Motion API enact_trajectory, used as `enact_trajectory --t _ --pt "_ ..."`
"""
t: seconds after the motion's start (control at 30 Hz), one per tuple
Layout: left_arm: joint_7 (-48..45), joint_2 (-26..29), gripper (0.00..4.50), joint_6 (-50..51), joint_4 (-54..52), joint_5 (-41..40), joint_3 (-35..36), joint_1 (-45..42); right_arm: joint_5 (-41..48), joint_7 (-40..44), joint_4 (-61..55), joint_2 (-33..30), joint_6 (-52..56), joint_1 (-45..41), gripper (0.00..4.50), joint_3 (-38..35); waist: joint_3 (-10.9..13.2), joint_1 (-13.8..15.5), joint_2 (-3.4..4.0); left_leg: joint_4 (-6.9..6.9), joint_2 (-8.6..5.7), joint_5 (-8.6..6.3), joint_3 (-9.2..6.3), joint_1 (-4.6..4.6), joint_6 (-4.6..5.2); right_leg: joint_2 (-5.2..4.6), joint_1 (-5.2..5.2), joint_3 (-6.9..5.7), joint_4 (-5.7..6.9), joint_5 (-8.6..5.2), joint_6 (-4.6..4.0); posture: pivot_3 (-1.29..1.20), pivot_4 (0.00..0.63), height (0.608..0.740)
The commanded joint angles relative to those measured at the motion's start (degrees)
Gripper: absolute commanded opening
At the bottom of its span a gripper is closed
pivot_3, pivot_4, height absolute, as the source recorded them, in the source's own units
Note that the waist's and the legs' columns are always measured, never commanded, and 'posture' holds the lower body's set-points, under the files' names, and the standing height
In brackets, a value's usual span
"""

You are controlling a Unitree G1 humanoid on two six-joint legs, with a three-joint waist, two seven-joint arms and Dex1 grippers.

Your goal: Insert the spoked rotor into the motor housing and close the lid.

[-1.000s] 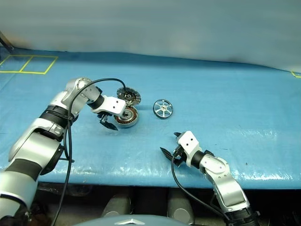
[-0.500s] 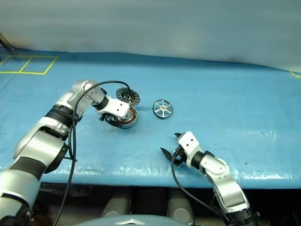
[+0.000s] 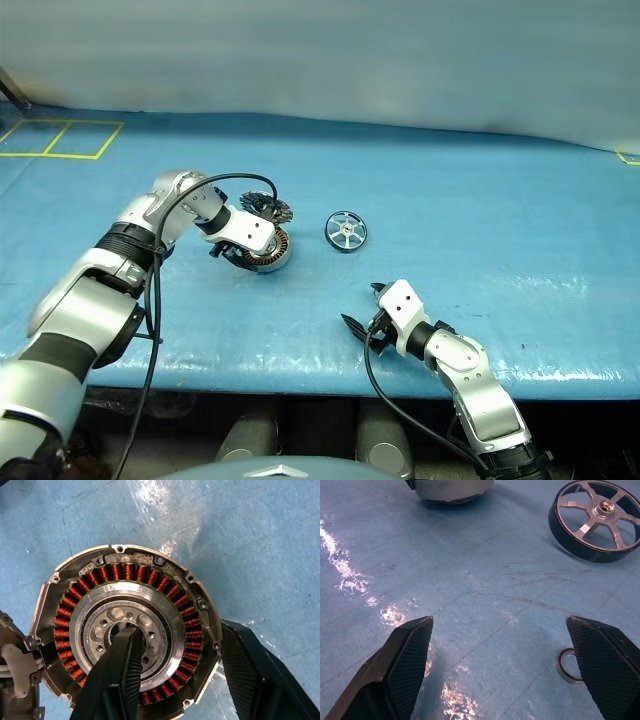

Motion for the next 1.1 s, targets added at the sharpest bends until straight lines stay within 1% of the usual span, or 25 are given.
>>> enact_trajectory --t 0.03,0.23,0.43,0.53,0.67,0.83,1.1 --pt "-2.4 1.6 2.04 0.4 -4.0 -1.4 1.1 0.3 0.2 0.3 -2.0 -0.1 -0.6 -0.9 4.50 -0.2 0.0 0.0 -0.01 0.00 0.00 0.00 0.00 -0.02 0.00 0.00 -0.03 0.00 0.01 0.00 0.00 0.00 0.150 0.740" --pt "-5.8 2.5 2.04 3.1 -11.2 -3.3 1.8 1.5 0.4 1.0 -2.1 -0.3 -0.6 -1.2 4.50 0.1 0.0 0.1 -0.03 -0.02 0.00 -0.01 -0.01 -0.15 0.01 0.00 -0.14 0.00 -0.02 0.07 0.12 0.00 0.150 0.740" --pt "-10.0 2.8 2.04 7.9 -18.7 -6.1 2.3 2.7 0.2 1.3 -1.7 -0.2 -0.6 -1.4 4.50 0.2 0.0 0.1 -0.05 -0.02 -0.01 -0.01 -0.02 -0.23 0.01 0.00 -0.21 0.00 -0.04 0.07 0.11 0.00 0.150 0.740" --pt "-10.7 2.7 2.04 11.3 -22.3 -7.6 1.0 2.6 0.3 1.4 -1.8 -0.1 -0.8 -1.0 4.50 0.3 0.0 0.1 -0.05 -0.02 -0.01 -0.01 -0.02 -0.24 0.01 0.00 -0.22 0.00 -0.06 0.06 0.11 0.00 0.150 0.740" --pt "-10.8 3.6 2.04 13.3 -25.7 -9.0 -2.1 2.3 0.5 1.7 -2.3 -0.4 -0.9 -0.1 4.50 0.3 0.0 0.1 -0.05 -0.02 -0.01 -0.01 -0.02 -0.24 0.02 0.00 -0.22 0.00 -0.06 0.06 0.10 0.00 0.150 0.740" --pt "-10.6 1.9 2.04 12.5 -24.6 -6.5 -3.7 1.4 0.4 1.6 -2.6 -0.6 -1.0 0.7 4.50 0.1 0.0 0.1 -0.05 -0.02 -0.01 -0.01 -0.02 -0.25 0.01 0.00 -0.24 0.00 -0.06 0.04 0.06 0.00 0.150 0.740" --pt "-10.5 -0.9 2.04 12.3 -23.1 -4.6 -6.0 2.2 0.3 0.9 -3.0 -0.3 -1.1 1.5 4.50 0.0 0.0 0.1 -0.05 0.00 -0.01 -0.01 -0.02 -0.27 0.02 0.00 -0.23 0.00 -0.07 -0.01 -0.02 0.00 0.150 0.740"
